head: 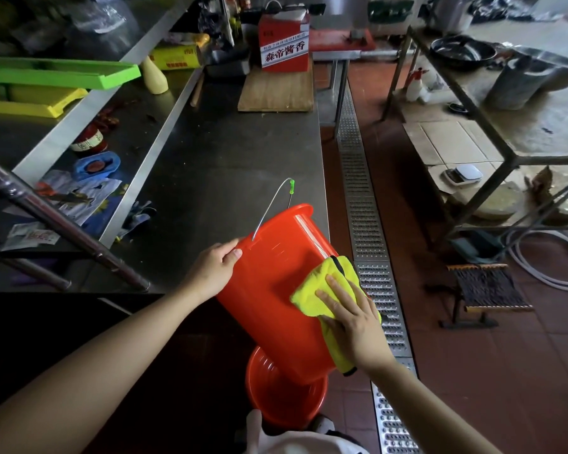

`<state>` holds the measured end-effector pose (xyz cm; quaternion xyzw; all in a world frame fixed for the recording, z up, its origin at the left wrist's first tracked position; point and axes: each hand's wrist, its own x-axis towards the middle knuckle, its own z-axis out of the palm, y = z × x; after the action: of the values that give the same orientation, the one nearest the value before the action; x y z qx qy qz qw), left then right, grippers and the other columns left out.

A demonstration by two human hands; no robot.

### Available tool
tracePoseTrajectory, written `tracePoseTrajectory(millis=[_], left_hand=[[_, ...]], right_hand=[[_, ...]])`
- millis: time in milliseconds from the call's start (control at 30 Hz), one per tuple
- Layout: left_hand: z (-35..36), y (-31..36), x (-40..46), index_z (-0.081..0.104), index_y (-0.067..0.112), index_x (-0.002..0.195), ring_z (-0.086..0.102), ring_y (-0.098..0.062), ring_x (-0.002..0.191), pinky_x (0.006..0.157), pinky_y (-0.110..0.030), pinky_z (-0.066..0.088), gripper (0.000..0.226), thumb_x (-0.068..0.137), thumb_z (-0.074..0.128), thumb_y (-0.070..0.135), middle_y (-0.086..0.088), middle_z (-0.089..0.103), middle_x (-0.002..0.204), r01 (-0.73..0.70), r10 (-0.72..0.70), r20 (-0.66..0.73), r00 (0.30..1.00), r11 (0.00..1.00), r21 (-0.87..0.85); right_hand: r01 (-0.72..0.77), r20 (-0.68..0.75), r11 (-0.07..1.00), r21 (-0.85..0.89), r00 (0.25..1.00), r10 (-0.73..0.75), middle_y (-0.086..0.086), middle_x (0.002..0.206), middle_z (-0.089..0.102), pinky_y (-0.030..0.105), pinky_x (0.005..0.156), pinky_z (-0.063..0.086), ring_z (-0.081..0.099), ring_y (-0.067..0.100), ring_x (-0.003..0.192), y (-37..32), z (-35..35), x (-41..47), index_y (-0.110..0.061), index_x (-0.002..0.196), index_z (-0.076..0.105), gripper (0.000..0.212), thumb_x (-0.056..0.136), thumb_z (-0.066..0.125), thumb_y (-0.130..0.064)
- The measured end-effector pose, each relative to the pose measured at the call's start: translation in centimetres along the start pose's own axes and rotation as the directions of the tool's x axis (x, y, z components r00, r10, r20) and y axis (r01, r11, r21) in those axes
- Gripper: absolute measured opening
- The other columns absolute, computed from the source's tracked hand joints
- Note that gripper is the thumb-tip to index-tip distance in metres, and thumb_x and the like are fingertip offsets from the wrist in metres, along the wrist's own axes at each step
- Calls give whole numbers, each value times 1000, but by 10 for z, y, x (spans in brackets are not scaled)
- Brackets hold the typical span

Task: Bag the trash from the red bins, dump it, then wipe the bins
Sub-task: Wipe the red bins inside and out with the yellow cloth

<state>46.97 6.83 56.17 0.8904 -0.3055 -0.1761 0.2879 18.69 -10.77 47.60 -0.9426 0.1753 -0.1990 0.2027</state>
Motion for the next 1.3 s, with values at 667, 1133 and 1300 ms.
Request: tracePoseTrajectory(millis=[667,1133,1300], left_hand=[[17,-11,-8,49,17,142,54,-29,125,99,-34,40,45,106,34,39,-10,57,137,176,-364,-347,864,864,-471],[25,-98,-30,59,18,117,64,-27,95,79,-43,55,35,106,31,35,-11,66,106,378,-680,33,732,366,-851],[45,-138,-38,62,14,112,65,-30,93,76,-44,57,34,105,33,29,-15,66,108,449,-760,121,639,241,-860]], right_hand=[[81,-150,967,-244,981,-120,-13,157,40,51,104,39,43,37,137,-52,-56,74,-39,139,56,40,100,51,-50],[253,-90,941,-224,956,-278,-9,159,38,57,93,46,45,44,130,-147,-50,165,-35,142,53,41,103,44,-44],[274,16,951,-145,961,-275,-10,159,38,59,92,47,49,43,122,-174,-32,161,-34,142,54,41,102,49,-41]])
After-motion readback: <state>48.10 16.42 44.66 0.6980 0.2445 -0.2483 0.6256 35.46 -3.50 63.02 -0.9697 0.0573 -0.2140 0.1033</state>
